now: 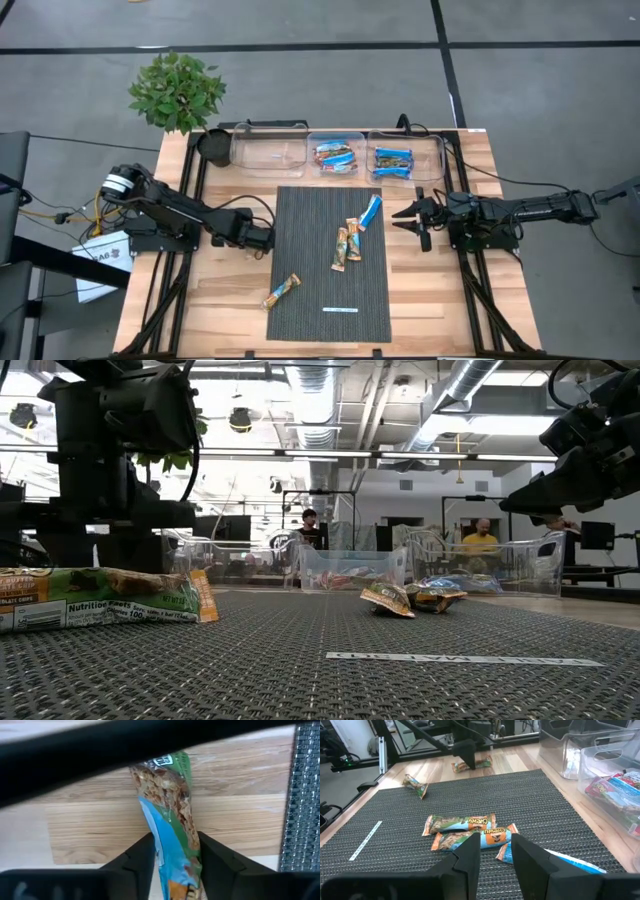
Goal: Pick and place Granola Bars by type
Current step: Put the orange granola bar into the left transparent bin
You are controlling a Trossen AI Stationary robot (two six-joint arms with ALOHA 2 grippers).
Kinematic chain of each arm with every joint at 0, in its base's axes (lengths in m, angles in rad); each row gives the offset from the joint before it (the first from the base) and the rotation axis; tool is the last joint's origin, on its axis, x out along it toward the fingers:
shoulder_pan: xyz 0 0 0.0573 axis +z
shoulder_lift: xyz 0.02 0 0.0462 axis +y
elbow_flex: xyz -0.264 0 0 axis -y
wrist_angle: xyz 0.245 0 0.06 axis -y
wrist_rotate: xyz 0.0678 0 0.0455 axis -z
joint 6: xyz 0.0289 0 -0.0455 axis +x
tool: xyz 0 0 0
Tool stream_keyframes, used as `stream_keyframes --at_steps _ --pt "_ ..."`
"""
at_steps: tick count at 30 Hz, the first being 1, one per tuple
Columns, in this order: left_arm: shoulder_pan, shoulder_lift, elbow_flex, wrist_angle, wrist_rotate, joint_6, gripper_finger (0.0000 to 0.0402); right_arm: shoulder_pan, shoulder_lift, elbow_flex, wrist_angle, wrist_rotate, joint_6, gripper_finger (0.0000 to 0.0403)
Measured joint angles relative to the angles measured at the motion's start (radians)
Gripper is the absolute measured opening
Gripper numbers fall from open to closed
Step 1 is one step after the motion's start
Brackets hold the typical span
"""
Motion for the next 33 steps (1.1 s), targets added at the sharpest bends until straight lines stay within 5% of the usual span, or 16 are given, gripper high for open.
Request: stream_keyframes --at_steps 11,21,33 --pt "0.001 -0.039 -0.004 0.006 -0.017 0.086 0.0058 0.0 0.0 0.0 0.0 0.0 0.0 0.0102" --pt "0.002 -0.161 -0.002 0.054 -0.217 0.207 0.0035 0.0 0.0 0.0 0.0 0.0 0.0 0.0102" --pt "0.002 -0.285 0.0 0.193 -0.565 0.535 0.0033 0.0 0.0 0.0 0.0 0.0 0.0 0.0102"
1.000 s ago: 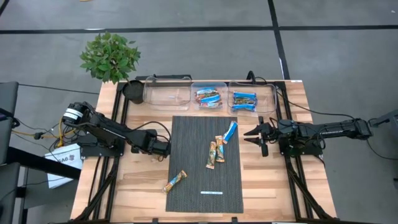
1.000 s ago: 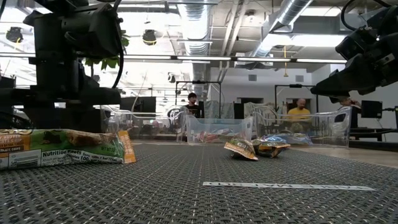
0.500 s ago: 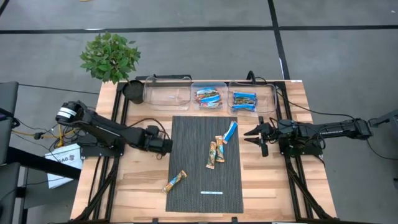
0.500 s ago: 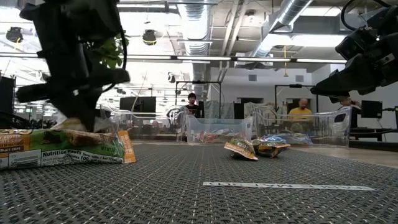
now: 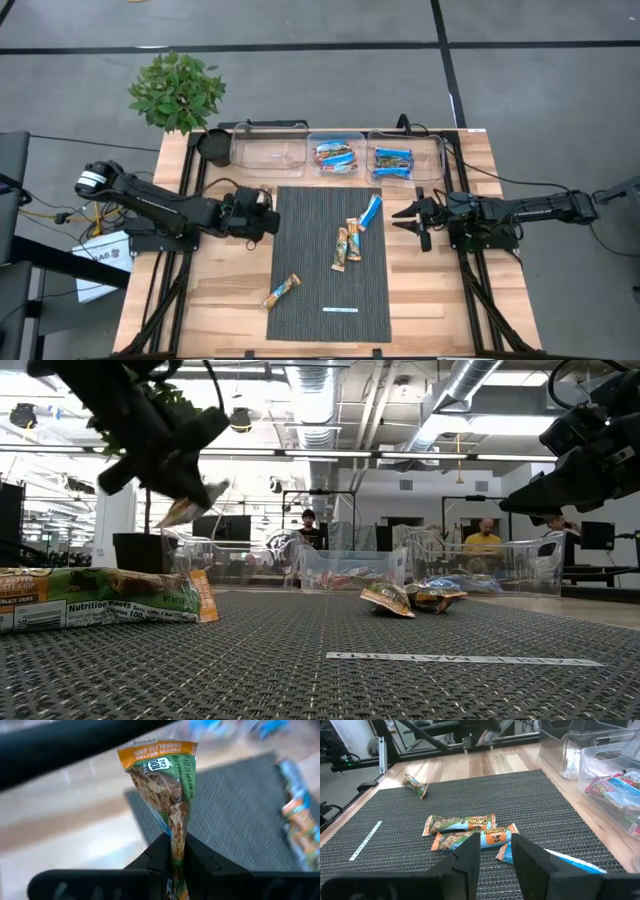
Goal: Pick and place Granola Bars by type
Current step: Put the orange granola bar into the left transparent bin
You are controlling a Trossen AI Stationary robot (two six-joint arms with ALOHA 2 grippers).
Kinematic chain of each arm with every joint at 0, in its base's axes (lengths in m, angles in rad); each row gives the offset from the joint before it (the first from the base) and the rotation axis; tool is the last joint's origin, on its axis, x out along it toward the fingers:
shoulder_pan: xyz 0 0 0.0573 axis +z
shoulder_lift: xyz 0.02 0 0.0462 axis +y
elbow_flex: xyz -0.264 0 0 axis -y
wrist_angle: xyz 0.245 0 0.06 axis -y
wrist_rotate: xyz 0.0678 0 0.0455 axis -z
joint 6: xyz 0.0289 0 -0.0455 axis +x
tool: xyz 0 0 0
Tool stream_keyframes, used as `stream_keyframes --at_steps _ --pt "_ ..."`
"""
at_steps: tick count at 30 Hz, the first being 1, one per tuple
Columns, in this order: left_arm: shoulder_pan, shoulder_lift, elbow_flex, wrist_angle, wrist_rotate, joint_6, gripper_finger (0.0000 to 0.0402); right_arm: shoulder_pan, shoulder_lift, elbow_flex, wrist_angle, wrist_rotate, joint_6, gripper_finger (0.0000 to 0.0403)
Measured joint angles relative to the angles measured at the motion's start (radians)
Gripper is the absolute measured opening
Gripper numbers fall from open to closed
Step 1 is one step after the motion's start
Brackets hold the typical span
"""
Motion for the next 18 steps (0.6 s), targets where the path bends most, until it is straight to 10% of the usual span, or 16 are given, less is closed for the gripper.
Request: stream_keyframes --at_steps 18 --pt "0.03 -0.023 0.002 0.346 -0.328 0.501 0.0032 0.0 0.0 0.0 0.0 0.0 0.0 0.0102"
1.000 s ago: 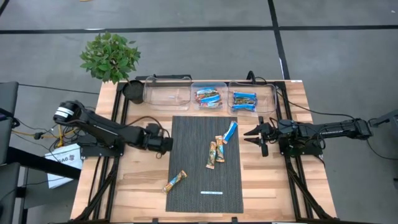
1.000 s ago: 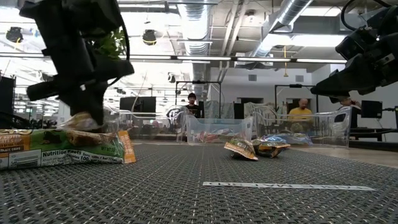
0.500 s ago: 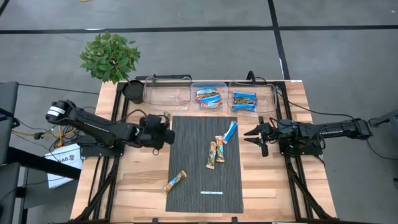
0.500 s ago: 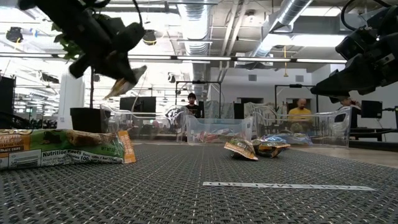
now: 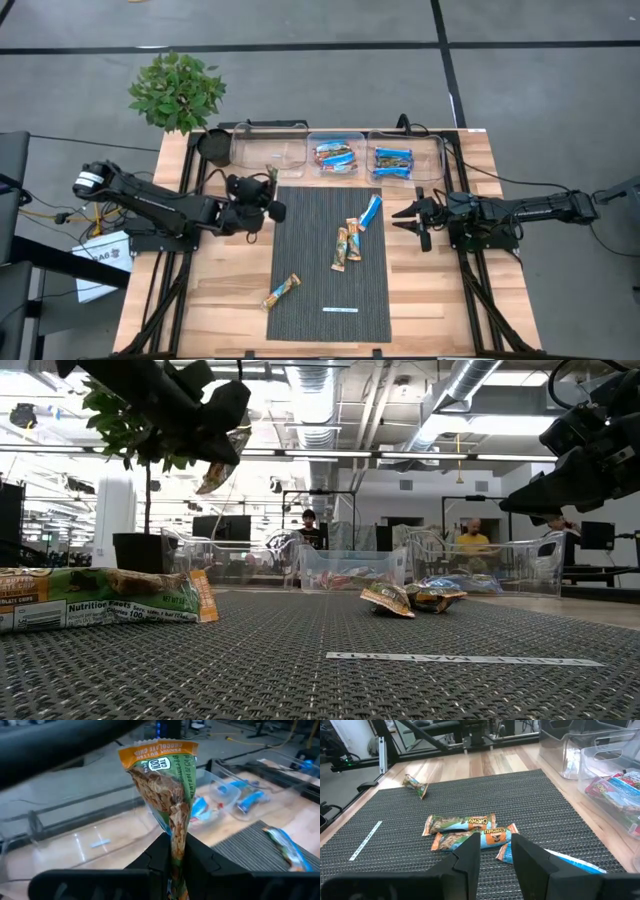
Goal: Pick and place Granola Bars by type
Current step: Put the orange granola bar into the left transparent bin
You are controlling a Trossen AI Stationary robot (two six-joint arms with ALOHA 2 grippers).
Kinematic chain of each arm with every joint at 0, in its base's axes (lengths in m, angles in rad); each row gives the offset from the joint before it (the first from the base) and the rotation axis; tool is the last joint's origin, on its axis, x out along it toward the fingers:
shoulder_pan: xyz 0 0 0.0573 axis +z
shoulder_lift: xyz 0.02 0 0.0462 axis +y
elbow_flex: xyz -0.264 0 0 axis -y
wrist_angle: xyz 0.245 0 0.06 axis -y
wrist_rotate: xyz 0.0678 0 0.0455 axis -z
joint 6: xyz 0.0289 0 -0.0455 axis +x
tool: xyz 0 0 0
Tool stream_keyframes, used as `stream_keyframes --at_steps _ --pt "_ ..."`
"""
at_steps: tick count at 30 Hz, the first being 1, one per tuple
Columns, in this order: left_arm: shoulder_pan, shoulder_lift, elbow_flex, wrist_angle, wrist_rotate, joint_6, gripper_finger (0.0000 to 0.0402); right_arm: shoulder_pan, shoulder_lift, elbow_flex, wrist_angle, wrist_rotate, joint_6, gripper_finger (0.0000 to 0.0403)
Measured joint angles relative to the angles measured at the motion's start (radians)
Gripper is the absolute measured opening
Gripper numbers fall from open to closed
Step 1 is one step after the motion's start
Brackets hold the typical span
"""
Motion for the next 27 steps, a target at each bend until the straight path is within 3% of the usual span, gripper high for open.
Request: stream_keyframes --at_steps 8,16,27 --pt "0.133 0.0 0.0 0.064 0.006 0.123 0.0032 0.0 0.0 0.0 0.0 0.0 0.0 0.0102" --pt "0.313 0.01 0.0 0.237 0.099 0.288 0.0032 0.0 0.0 0.0 0.0 0.0 0.0 0.0102" --pt "0.467 0.141 0.001 0.471 0.221 0.367 0.0032 0.0 0.0 0.0 0.001 0.0 0.0 0.0102"
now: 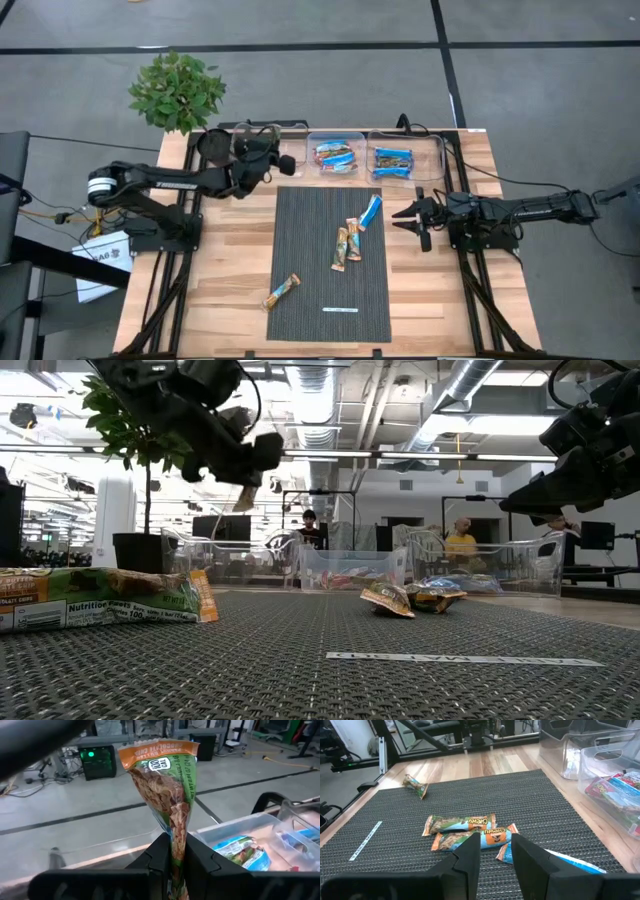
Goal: Pick and place Granola Bars by type
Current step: Put the orange granola bar into the left transparent bin
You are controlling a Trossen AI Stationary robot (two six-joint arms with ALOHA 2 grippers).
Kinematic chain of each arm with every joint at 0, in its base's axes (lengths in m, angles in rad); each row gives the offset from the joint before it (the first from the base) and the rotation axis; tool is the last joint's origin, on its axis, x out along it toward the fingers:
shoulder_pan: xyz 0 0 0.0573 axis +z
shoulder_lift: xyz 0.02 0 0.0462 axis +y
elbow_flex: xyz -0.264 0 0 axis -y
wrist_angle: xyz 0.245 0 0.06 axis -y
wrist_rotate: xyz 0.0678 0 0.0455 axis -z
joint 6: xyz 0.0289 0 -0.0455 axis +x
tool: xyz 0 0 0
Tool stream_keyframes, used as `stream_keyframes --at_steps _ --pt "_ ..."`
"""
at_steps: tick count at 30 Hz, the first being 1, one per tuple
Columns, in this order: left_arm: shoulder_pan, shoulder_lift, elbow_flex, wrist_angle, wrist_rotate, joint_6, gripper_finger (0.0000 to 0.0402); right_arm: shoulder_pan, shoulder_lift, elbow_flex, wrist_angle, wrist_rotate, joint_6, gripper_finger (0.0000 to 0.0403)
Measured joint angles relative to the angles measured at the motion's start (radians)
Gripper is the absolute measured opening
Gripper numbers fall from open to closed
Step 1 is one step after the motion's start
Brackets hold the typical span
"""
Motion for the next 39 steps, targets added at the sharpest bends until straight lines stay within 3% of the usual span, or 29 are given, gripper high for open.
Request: stream_keyframes --at_steps 4,14,29,39 --pt "0.026 0.079 0.006 0.095 0.029 0.025 0.0032 0.0 0.0 0.0 0.0 0.0 0.0 0.0102" --pt "0.077 0.247 0.145 0.056 0.071 0.08 0.0032 0.0 0.0 0.0 -0.001 0.0 0.0 0.0102" --pt "0.14 0.261 0.208 -0.237 0.203 -0.172 0.0032 0.0 0.0 0.0 -0.001 0.0 0.0 0.0102" --pt "0.16 0.31 0.208 -0.229 0.257 -0.211 0.0032 0.0 0.0 0.0 -0.001 0.0 0.0 0.0102"
